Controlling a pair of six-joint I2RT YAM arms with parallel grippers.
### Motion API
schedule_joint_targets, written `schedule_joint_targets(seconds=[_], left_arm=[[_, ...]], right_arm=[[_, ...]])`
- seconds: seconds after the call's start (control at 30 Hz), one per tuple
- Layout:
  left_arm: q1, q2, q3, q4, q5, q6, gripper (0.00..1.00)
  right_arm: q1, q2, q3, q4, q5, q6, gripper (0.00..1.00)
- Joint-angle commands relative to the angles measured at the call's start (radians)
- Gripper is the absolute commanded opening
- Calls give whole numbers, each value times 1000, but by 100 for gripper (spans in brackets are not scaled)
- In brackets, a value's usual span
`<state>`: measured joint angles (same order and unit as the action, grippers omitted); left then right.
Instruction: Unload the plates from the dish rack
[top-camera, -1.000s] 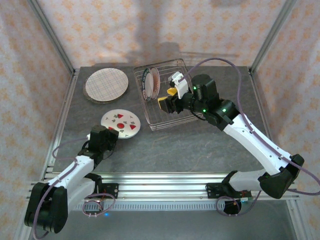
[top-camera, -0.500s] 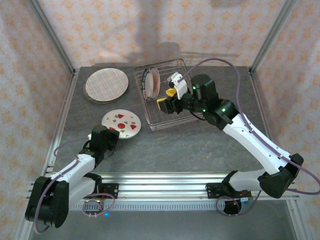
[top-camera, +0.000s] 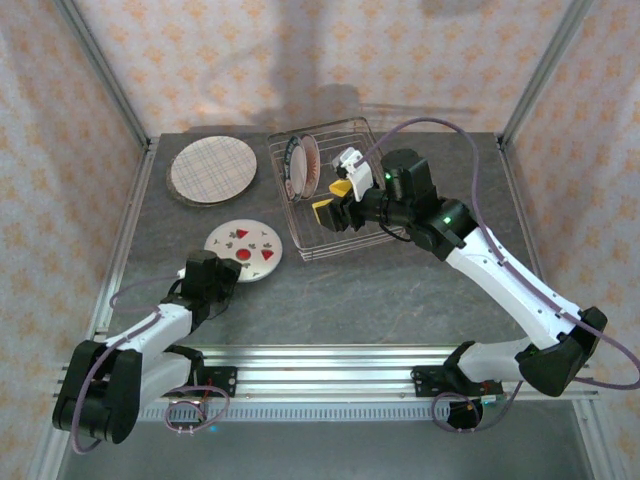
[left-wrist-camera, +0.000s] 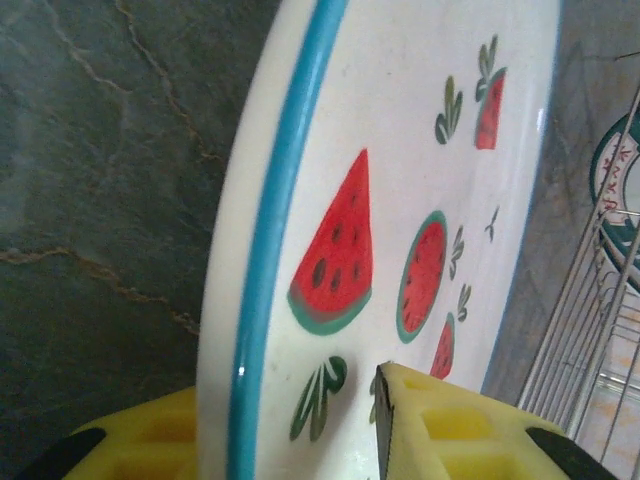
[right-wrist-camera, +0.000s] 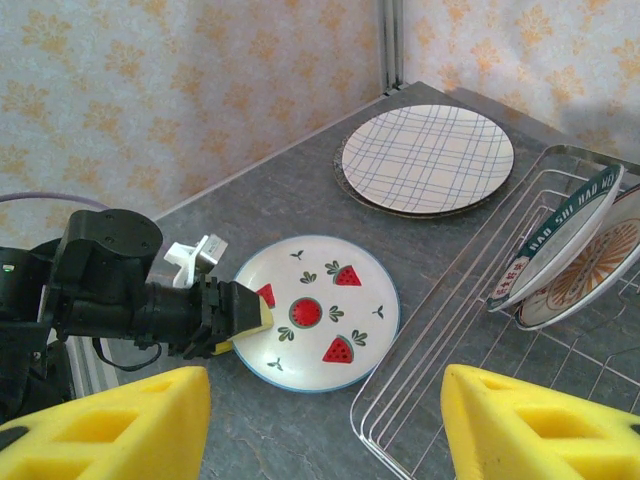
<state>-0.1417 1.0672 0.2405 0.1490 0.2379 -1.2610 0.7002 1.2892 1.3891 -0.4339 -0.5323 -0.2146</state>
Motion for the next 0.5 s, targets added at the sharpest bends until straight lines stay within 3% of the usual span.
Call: schedule_joint_targets(seconds=[0.0, 0.47], left_arm=[[5, -3, 34, -13, -14, 21, 38], [5, 29, 103, -138, -12, 41, 56]], right_arm=[[6, 6, 23, -6, -12, -12, 62], [6, 14, 24, -5, 3, 1, 62]])
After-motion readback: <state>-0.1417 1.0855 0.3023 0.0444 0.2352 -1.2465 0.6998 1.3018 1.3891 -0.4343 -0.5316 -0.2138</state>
